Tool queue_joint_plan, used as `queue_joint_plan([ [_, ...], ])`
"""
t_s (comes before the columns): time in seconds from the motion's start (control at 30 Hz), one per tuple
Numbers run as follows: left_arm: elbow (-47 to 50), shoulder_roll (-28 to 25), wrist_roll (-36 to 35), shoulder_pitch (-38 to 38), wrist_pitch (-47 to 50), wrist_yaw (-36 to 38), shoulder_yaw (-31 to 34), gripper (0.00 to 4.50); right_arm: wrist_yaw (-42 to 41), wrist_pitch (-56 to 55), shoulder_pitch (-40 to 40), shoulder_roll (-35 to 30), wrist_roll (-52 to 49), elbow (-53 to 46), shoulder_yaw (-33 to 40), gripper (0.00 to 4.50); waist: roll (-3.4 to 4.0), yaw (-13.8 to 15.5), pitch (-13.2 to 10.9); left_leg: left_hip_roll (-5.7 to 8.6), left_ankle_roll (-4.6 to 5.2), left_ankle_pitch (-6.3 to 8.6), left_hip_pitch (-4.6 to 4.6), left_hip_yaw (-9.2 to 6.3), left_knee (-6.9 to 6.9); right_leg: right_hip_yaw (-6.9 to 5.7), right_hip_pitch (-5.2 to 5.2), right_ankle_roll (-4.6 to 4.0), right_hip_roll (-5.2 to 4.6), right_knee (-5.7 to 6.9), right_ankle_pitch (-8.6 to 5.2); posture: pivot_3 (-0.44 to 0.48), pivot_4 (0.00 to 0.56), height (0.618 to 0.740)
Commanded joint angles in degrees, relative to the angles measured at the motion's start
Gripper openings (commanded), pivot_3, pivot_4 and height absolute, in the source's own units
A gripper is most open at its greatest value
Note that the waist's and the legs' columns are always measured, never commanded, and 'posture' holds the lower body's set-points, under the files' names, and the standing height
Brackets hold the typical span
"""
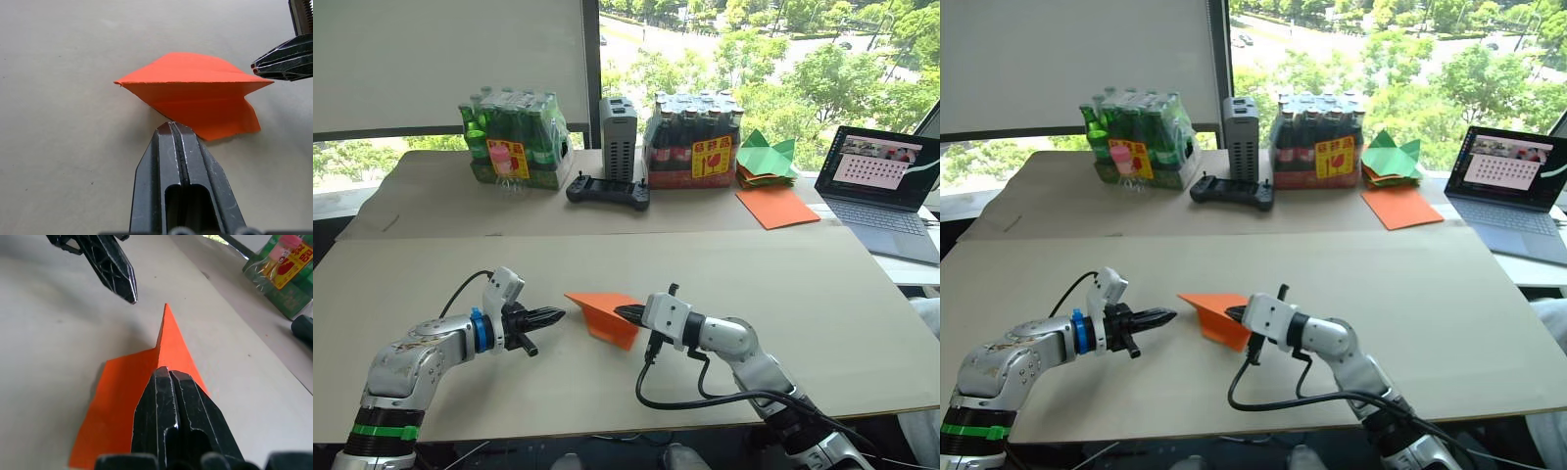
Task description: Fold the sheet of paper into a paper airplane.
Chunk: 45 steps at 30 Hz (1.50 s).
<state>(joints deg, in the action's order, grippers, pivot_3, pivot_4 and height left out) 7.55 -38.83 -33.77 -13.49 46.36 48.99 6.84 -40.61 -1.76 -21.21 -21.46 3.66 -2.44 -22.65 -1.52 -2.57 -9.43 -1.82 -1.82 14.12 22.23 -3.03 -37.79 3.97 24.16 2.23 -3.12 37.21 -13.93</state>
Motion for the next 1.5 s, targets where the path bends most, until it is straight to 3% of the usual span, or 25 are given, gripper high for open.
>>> queue_joint_plan([
  [0.03, 1.6, -0.5, -0.3, 0.0, -0.9, 0.0, 1.1, 0.00, -0.3, 0.6, 0.3, 0.5, -0.2, -1.4, 0.2, 0.01, 0.00, 0.0, 0.0, 0.00, 0.00, 0.00, 0.00, 0.00, 0.00, 0.00, 0.00, 0.00, 0.00, 0.00, 0.00, 0.000, 0.150, 0.740],
  [0.37, 2.1, -0.5, -0.6, 0.5, -0.6, -0.4, 1.3, 0.00, 0.1, 4.3, -1.1, 3.4, -3.4, -2.1, 3.1, 0.01, 0.00, 0.0, 0.0, -0.01, 0.00, 0.00, -0.01, -0.01, 0.00, 0.00, 0.00, 0.00, 0.00, 0.01, 0.00, 0.000, 0.150, 0.740],
  [1.2, 3.7, -0.6, -2.1, 1.0, 0.1, 0.0, 1.7, 0.00, -3.3, 5.0, 1.6, 0.9, 2.9, -0.3, -2.3, 0.01, 0.00, 0.0, 0.0, -0.01, 0.00, 0.00, -0.01, 0.00, 0.00, 0.00, 0.00, 0.00, 0.00, 0.01, 0.00, 0.000, 0.150, 0.740],
  [1.33, 6.2, 0.4, -4.2, -1.5, 1.6, -0.7, 1.2, 0.00, -2.5, 5.7, 1.1, 0.9, 4.6, 0.6, -2.3, 0.01, 0.00, 0.0, 0.0, -0.01, 0.00, 0.00, -0.01, -0.01, 0.00, 0.00, 0.00, 0.00, 0.00, 0.01, 0.00, 0.000, 0.150, 0.740],
  [1.5, 3.9, 2.4, -1.8, -4.7, -0.2, -1.8, -1.9, 0.00, -2.6, 5.6, 1.0, 1.2, 5.2, 0.9, -2.3, 0.01, 0.00, 0.1, 0.0, 0.01, 0.00, 0.00, -0.03, 0.00, -0.04, 0.00, -0.06, 0.00, 0.00, 0.01, 0.00, 0.000, 0.150, 0.740],
])
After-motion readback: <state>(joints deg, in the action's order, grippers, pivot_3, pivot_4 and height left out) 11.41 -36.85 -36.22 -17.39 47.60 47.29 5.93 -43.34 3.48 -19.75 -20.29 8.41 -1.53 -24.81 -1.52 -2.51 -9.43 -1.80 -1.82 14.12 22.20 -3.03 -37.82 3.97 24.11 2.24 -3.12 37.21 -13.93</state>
